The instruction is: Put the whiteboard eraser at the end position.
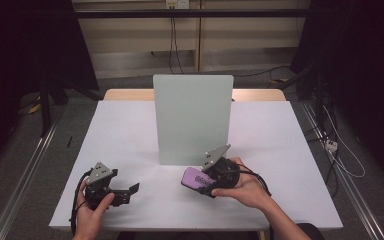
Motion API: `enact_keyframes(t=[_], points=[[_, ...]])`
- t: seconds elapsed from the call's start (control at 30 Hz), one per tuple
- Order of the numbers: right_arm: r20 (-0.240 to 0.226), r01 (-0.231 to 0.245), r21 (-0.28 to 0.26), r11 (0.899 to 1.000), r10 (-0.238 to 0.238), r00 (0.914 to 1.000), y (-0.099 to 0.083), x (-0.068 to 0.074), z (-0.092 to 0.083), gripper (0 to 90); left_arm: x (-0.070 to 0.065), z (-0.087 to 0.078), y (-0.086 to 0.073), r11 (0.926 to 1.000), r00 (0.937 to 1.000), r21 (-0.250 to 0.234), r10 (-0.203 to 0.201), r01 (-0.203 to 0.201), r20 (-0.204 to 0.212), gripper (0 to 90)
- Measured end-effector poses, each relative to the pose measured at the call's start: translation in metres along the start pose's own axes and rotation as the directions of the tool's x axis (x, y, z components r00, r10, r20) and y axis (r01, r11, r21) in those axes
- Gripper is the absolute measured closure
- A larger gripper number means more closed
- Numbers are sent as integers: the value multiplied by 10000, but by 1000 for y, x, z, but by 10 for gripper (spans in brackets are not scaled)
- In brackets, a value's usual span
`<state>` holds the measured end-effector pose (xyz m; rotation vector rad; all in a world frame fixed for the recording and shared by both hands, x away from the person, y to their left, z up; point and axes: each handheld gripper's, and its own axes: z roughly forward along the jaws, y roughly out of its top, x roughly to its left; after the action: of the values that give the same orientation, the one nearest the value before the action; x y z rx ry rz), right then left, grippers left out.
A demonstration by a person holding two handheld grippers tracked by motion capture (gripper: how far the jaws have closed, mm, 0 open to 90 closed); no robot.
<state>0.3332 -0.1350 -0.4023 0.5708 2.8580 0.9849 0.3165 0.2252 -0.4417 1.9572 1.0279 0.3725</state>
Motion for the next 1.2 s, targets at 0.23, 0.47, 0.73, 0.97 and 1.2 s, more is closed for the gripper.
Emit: enact_keyframes(t=[0.23,0.47,0.73,0.97,1.2], points=[[-40,121,469,9988,-119,9999,1,3,9,415,0,0,0,10000,10000,9,72,-72,8,49],[-158,125,900,9959,-111,9998,1,4,17,415,-1,1,0,10000,10000,-12,56,-56,64,49],[-282,313,949,9950,-287,9992,1,4,25,415,-1,1,0,9999,9999,4,106,-106,63,49],[-289,306,1024,9943,-278,9992,1,4,28,414,-1,2,0,10000,10000,-1,58,-58,73,49],[-330,196,1038,9944,-163,9993,1,2,32,411,-1,2,-1,10000,10000,6,35,-35,77,49]])
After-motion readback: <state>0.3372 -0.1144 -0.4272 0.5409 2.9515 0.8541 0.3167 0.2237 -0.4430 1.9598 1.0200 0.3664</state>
